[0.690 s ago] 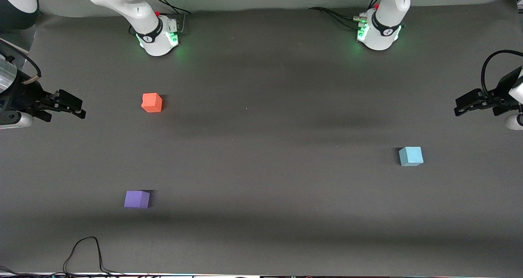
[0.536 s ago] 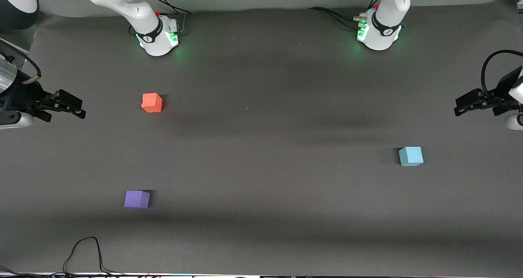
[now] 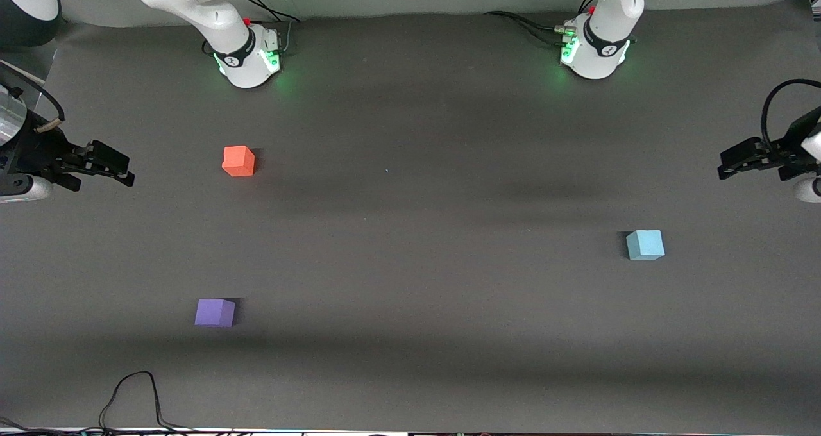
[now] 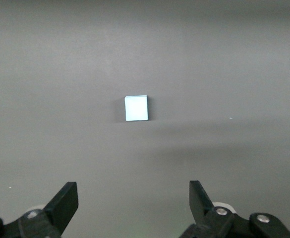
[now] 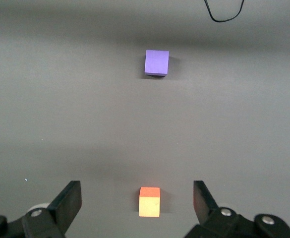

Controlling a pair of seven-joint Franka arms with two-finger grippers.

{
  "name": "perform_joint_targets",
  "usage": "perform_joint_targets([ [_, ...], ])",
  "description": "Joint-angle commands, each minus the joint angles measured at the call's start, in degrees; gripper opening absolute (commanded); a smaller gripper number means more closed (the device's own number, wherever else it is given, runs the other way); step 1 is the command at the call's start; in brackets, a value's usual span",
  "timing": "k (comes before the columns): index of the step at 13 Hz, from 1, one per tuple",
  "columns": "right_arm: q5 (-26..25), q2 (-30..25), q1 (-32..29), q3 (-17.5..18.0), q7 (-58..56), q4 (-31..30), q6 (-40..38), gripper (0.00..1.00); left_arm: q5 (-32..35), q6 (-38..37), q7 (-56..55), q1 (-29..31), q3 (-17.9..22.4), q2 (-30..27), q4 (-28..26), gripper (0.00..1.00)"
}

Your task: Place blue block between orange and purple blocks

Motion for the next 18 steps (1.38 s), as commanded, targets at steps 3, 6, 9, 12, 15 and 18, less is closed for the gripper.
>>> perform_joint_targets([
  [3,-0.8,0.1,0.0,-0.1,-1.2,0.5,0.0,1.00,0.6,5.2,1.7,0.7,-0.2,-2.5,-7.7,1.00],
  [6,-0.8,0.1,0.0,-0.1,-1.2,0.5,0.0,1.00,0.6,13.7,1.1,0.4,-0.5,-2.8,-15.4,1.00],
  [9,-0.8,0.1,-0.1,-0.1,-1.2,0.4,0.0,1.00,0.6,23.4,1.1,0.6,-0.5,-1.3,-22.8,1.00],
  [12,-0.8,0.1,0.0,-0.1,-1.2,0.4,0.0,1.00,0.6,30.4,1.1,0.9,-0.4,4.0,-25.0,1.00],
  [15,-0.8,0.1,0.0,-0.1,-1.2,0.5,0.0,1.00,0.6,38.9,1.1,0.8,-0.4,10.3,-26.9,1.00],
  [18,-0.8,0.1,0.0,-0.1,-1.2,0.5,0.0,1.00,0.6,51.3,1.1,0.9,-0.2,13.8,-32.7,1.00],
])
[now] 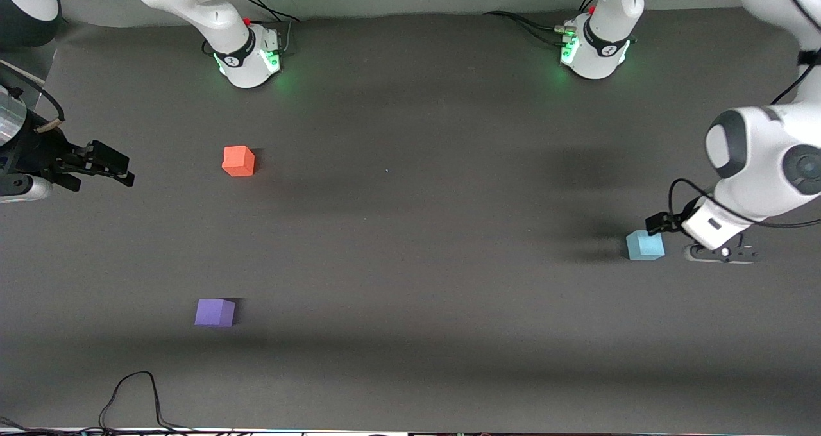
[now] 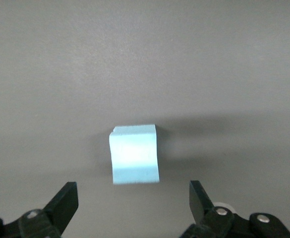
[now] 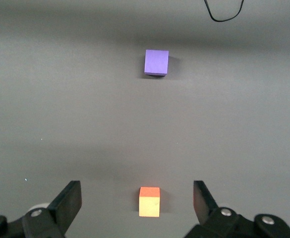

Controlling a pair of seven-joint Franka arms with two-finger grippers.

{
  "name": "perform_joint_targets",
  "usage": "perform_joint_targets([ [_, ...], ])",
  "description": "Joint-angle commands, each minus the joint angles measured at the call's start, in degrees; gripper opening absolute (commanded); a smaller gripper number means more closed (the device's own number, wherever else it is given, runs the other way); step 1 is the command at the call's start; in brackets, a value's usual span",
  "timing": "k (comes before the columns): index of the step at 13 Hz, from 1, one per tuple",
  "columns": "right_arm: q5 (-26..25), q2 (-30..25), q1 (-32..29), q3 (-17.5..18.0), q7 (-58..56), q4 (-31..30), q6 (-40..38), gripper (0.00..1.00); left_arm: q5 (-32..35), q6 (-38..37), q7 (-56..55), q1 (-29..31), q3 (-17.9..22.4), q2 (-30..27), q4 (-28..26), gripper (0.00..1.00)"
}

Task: Place blue block between orange and purple blocks
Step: 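Lower the left gripper over the light-blue block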

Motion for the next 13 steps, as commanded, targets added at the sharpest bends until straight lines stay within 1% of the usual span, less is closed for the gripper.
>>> perform_joint_targets([
  [1,-0.8,0.1,0.0,-0.1,-1.2,0.6,0.0,1.00,0.5,9.3,0.1,0.0,0.1,2.3,-4.9,1.00],
  [5,-0.8,0.1,0.0,-0.1,-1.2,0.4,-0.1,1.00,0.5,16.0,0.2,0.1,0.2,7.8,-4.7,1.00],
  [9,-0.8,0.1,0.0,-0.1,-1.2,0.4,0.0,1.00,0.4,16.2,0.3,0.1,0.2,10.1,-3.4,0.99],
  [10,-0.8,0.1,0.0,-0.1,-1.2,0.4,0.0,1.00,0.4,16.2,0.2,0.1,0.2,10.3,-3.3,0.83],
  [11,-0.8,0.1,0.0,-0.1,-1.2,0.4,0.0,1.00,0.4,16.2,0.2,0.1,0.2,10.3,-3.2,0.59],
  [12,-0.8,0.1,0.0,-0.1,-1.2,0.4,-0.1,1.00,0.4,16.2,0.1,0.1,0.2,10.3,-3.1,0.48],
  [13,-0.8,0.1,0.0,-0.1,-1.2,0.4,-0.1,1.00,0.4,16.1,0.0,0.1,0.2,10.3,-3.1,0.44],
])
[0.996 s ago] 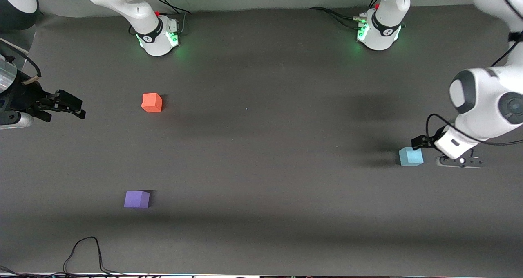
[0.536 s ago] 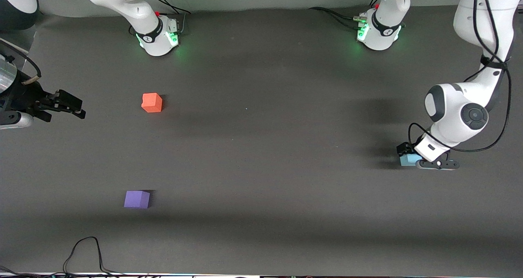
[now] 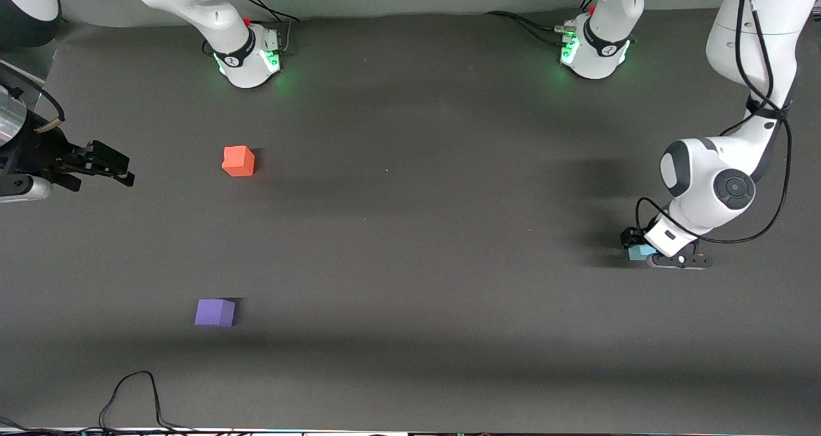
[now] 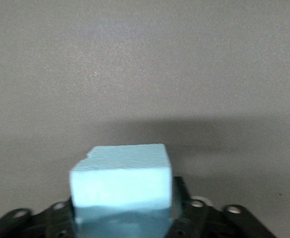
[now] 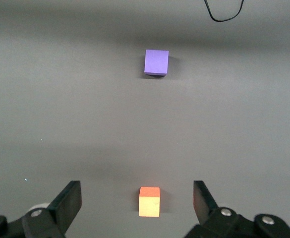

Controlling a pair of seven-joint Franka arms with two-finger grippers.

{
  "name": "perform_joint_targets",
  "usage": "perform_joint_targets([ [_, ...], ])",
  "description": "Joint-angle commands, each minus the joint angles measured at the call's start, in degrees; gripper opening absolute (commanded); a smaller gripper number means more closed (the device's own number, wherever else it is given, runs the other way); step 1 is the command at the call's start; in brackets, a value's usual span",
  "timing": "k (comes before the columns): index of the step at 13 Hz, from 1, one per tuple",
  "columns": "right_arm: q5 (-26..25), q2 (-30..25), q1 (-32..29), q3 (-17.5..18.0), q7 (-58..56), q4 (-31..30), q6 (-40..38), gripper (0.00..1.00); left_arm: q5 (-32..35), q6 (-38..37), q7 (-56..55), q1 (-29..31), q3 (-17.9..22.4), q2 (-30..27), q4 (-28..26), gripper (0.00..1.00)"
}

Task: Place blue block between orange and purple blocks
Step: 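Close the left gripper on the blue block and lift it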

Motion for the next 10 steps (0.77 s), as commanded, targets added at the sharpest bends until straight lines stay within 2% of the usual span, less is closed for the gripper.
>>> perform_joint_targets([
  [1,-0.8,0.0,0.0,-0.1,-1.2,0.4,-0.1,1.00,0.4,0.2,0.0,0.1,0.1,0.4,0.9,0.44],
  [3,-0.8,0.0,0.0,-0.1,-1.2,0.4,-0.1,1.00,0.4,-0.8,0.0,0.1,0.1,0.4,3.0,0.44],
  [5,-0.8,0.0,0.0,-0.1,-1.2,0.4,-0.1,1.00,0.4,-6.2,0.0,0.2,0.2,-1.0,6.3,0.44],
  [10,-0.8,0.0,0.0,-0.1,-1.2,0.4,-0.1,1.00,-0.2,-34.3,-3.4,-1.0,-0.6,-5.4,23.0,0.45],
])
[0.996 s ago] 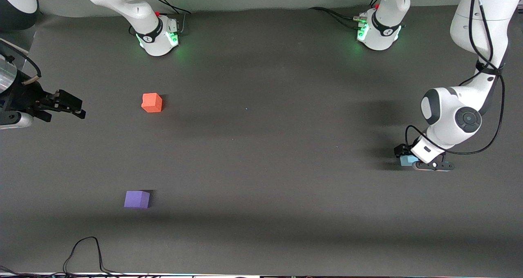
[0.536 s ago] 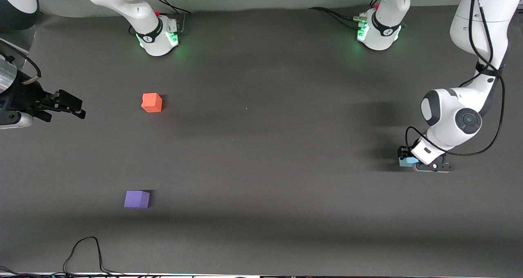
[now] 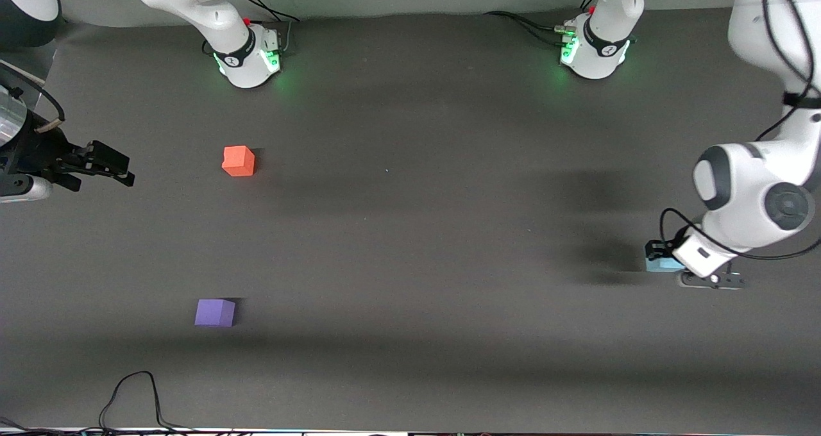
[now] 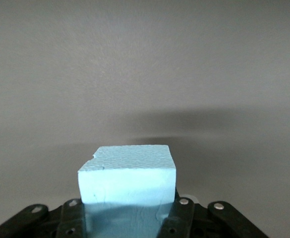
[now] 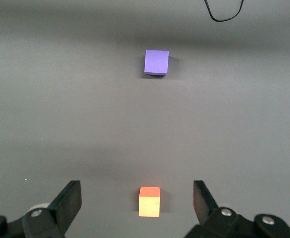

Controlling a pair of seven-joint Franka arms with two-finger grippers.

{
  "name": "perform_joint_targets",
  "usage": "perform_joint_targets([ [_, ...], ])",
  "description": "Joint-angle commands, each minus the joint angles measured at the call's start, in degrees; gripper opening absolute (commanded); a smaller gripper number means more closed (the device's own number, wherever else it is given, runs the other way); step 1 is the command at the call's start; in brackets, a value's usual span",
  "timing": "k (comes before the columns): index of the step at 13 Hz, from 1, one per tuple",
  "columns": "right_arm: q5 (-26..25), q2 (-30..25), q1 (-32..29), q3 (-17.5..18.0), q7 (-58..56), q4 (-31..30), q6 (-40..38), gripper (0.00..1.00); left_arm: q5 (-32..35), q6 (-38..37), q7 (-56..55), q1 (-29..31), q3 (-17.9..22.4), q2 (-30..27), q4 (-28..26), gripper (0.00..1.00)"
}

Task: Place blue block between orange and purple blocks
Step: 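Close the left gripper on the blue block and lift it, then carry the blue block with the left gripper toward the table middle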

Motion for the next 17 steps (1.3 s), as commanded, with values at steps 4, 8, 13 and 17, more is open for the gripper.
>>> perform_joint_targets([
  [4,-0.8,0.0,0.0,-0.1,-1.2,0.2,-0.1,1.00,-0.6,-20.3,-12.6,-8.9,-0.3,-1.4,15.5,0.45],
  [8,-0.8,0.0,0.0,-0.1,-1.2,0.1,-0.1,1.00,-2.1,-20.1,-30.6,-21.0,-0.4,-0.2,19.9,0.45],
  [13,-0.8,-0.1,0.0,-0.1,-1.2,0.1,-0.1,1.00,-1.2,-19.7,-50.1,-37.8,-0.3,9.1,30.4,0.45],
  [17,-0.8,-0.1,-0.1,-0.1,-1.2,-0.3,0.0,1.00,4.5,-12.9,-62.1,-50.8,-0.2,20.1,35.7,0.45],
])
